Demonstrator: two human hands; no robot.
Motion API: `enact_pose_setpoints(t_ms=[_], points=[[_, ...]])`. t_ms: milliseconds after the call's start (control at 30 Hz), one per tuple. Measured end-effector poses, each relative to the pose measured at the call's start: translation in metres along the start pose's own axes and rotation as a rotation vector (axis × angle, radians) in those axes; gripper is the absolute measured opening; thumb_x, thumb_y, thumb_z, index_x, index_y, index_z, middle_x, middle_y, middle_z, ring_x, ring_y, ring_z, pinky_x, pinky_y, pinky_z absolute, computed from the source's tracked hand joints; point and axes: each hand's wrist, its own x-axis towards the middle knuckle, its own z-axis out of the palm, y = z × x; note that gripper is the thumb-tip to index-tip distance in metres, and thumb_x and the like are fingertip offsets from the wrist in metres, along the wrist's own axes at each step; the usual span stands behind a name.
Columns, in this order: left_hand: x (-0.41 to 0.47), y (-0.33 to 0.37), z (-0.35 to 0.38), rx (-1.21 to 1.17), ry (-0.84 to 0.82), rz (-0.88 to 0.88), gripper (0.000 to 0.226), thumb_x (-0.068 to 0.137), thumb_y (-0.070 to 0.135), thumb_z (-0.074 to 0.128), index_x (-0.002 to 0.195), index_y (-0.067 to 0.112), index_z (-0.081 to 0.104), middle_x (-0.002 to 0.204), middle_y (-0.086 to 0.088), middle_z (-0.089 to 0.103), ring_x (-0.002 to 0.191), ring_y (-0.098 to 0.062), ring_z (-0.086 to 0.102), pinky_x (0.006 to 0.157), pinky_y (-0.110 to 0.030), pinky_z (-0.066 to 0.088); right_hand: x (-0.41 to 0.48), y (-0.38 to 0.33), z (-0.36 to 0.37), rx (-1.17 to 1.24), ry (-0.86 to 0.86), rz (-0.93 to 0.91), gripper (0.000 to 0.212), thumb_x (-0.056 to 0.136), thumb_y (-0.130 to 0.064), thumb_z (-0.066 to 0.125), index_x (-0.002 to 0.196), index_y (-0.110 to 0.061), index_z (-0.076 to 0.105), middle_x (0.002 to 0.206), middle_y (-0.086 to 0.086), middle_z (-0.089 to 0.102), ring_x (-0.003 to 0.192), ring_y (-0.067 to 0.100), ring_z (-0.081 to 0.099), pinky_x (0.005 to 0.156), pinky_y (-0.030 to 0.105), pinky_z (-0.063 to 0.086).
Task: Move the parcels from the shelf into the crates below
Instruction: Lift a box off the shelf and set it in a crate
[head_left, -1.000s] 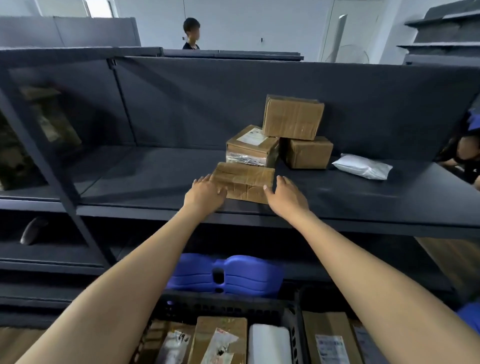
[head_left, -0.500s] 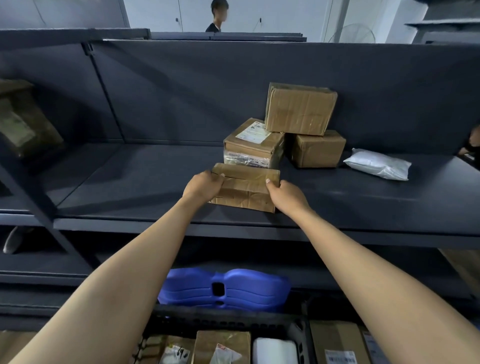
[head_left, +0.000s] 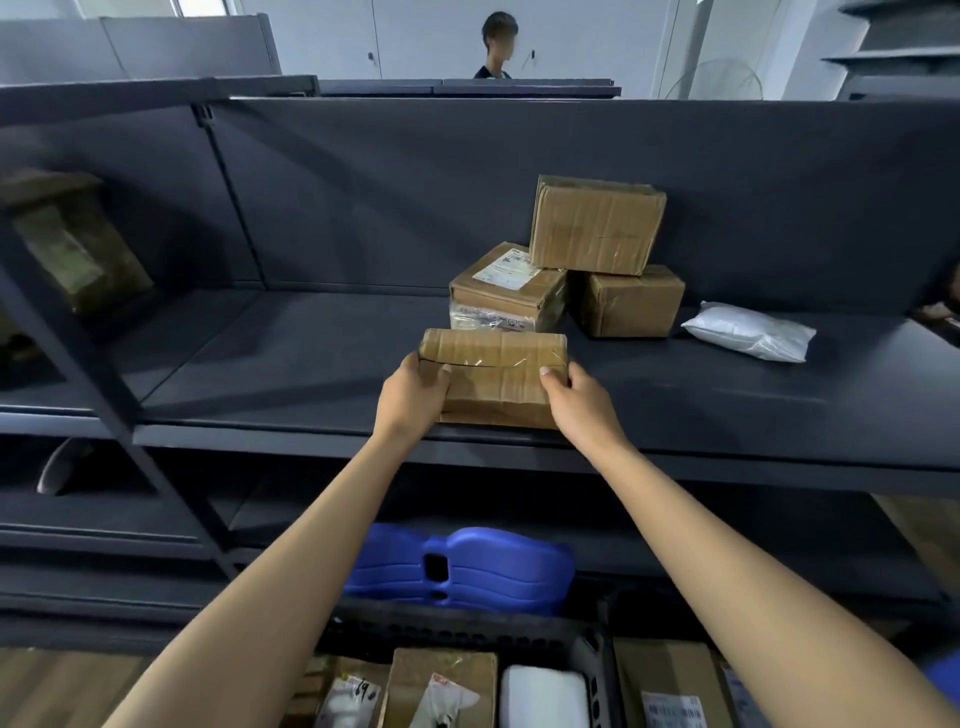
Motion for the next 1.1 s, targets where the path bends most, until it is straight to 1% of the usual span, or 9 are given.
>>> enact_pose_setpoints(t_ms=[100,200,333,433,567,800,867,1000,1100], points=[[-0.033,0.004,0.002,-0.018,0.047,0.006,0.028,0.096,0.032,0.052,0.112,0.010,0.057,0.094,0.002,0.061,0.095,-0.025,0.058,0.072,-0.028,0.036,-0.026,0.004,-0.008,0.041,0.003,0.004,0.044,0.100,-0.039,0.039,0.141,-0.023,0.042,0.118,-0.004,0.056,0.118,0.020,0.052,0.085,0.025,0.034],[-0.072,0.003,0.002,-0.021,0.082,0.004,0.029,0.096,0.033,0.052,0.113,0.010,0.056,0.094,0.003,0.061,0.095,-0.025,0.059,0.071,-0.028,0.036,-0.053,0.013,-0.014,0.062,-0.008,0.018,0.050,0.099,-0.042,0.039,0.143,-0.018,0.041,0.137,0.000,0.052,0.127,0.021,0.047,0.093,0.029,0.038],[-0.125,0.000,-0.004,-0.070,0.094,-0.023,0.036,0.097,0.033,0.052,0.128,0.016,0.053,0.092,0.013,0.060,0.082,-0.011,0.056,0.067,-0.025,0.037,-0.093,0.032,-0.017,0.124,-0.011,0.036,0.054,0.098,-0.043,0.043,0.144,-0.016,0.040,0.141,-0.003,0.048,0.130,0.018,0.045,0.098,0.027,0.036],[-0.156,-0.009,-0.011,-0.173,0.065,-0.061,0.046,0.097,0.029,0.054,0.139,0.014,0.047,0.119,0.007,0.059,0.110,-0.012,0.055,0.084,-0.020,0.037,-0.129,0.046,-0.014,0.228,0.014,0.052,0.042,0.099,-0.036,0.046,0.136,-0.019,0.050,0.120,-0.008,0.058,0.117,0.013,0.052,0.089,0.024,0.036],[-0.196,-0.030,-0.016,-0.392,0.091,-0.199,0.062,0.092,0.035,0.060,0.146,0.014,0.038,0.142,0.001,0.050,0.131,-0.014,0.046,0.103,-0.024,0.036,-0.171,0.060,0.004,0.358,0.102,0.112,0.049,0.098,-0.035,0.049,0.143,-0.019,0.042,0.129,-0.002,0.058,0.121,0.017,0.054,0.102,0.035,0.043],[-0.261,-0.036,0.004,-0.746,-0.057,-0.362,0.050,0.081,0.030,0.074,0.124,0.017,0.051,0.114,0.003,0.066,0.102,-0.006,0.063,0.069,-0.012,0.050,-0.240,0.058,0.044,0.549,0.100,0.169,0.046,0.097,-0.036,0.049,0.141,-0.027,0.041,0.128,-0.004,0.059,0.116,0.015,0.057,0.101,0.043,0.047],[-0.262,-0.037,0.004,-0.760,-0.047,-0.369,0.052,0.077,0.029,0.080,0.118,0.015,0.052,0.110,-0.001,0.067,0.100,-0.011,0.066,0.069,-0.015,0.054,-0.251,0.060,0.051,0.565,0.065,0.214,0.043,0.097,-0.037,0.048,0.138,-0.027,0.044,0.128,-0.004,0.059,0.114,0.013,0.058,0.100,0.042,0.048],[-0.256,-0.044,-0.005,-0.669,-0.033,-0.292,0.061,0.056,0.044,0.083,0.105,0.019,0.057,0.102,0.001,0.071,0.096,-0.015,0.068,0.088,-0.041,0.056,-0.257,0.052,0.044,0.490,0.011,0.214,0.034,0.100,-0.030,0.044,0.133,-0.027,0.041,0.125,-0.007,0.056,0.105,0.004,0.056,0.085,0.021,0.045],[-0.257,-0.048,-0.014,-0.467,-0.002,-0.177,0.045,0.067,0.035,0.084,0.097,0.023,0.053,0.093,0.006,0.069,0.089,-0.011,0.067,0.078,-0.030,0.056,-0.254,0.041,0.033,0.334,0.046,0.134,0.061,0.097,-0.039,0.045,0.151,-0.022,0.022,0.151,-0.003,0.035,0.133,0.016,0.041,0.098,0.024,0.035]])
